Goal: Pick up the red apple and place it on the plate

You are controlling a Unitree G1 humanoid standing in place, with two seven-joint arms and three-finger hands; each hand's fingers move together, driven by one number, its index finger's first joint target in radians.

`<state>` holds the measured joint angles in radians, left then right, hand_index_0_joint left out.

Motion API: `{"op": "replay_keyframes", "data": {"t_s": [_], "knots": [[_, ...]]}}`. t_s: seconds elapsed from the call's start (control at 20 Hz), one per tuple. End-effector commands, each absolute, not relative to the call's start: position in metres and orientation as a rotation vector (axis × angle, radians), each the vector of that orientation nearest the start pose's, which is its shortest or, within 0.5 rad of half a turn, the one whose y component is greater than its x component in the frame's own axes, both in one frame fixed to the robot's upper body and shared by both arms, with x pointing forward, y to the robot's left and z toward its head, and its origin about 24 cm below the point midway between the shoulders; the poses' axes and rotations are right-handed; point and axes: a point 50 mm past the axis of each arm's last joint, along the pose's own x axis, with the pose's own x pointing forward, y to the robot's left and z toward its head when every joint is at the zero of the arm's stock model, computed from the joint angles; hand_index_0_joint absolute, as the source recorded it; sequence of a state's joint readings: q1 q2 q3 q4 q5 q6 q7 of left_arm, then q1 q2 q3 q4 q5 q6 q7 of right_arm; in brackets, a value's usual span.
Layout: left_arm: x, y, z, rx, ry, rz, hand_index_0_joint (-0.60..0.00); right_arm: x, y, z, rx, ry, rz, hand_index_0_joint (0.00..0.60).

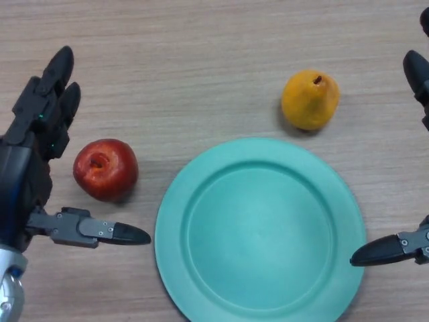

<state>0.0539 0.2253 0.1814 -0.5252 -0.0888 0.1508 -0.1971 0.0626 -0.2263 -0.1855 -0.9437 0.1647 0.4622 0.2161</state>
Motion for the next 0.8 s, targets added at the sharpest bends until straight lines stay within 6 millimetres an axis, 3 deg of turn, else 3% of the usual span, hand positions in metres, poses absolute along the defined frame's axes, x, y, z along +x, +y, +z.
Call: {"op": "replay_keyframes", "data": {"t_s": [0.05, 0.45, 0.65, 0.8], "knots": [[0.222, 0.222, 0.171, 0.343, -0.527, -0.01, 0.0, 0.175, -0.173, 0.218, -0.184, -0.608, 0.179, 0.0], [0.256, 0.232, 0.143, 0.426, -0.461, 0.023, 0.0, 0.173, -0.18, 0.215, -0.147, -0.591, 0.162, 0.0], [0.268, 0.226, 0.133, 0.429, -0.435, -0.015, 0.0, 0.171, -0.181, 0.217, -0.153, -0.587, 0.161, 0.0], [0.275, 0.219, 0.128, 0.524, -0.423, -0.037, 0.0, 0.168, -0.182, 0.221, -0.165, -0.599, 0.163, 0.0]]}}
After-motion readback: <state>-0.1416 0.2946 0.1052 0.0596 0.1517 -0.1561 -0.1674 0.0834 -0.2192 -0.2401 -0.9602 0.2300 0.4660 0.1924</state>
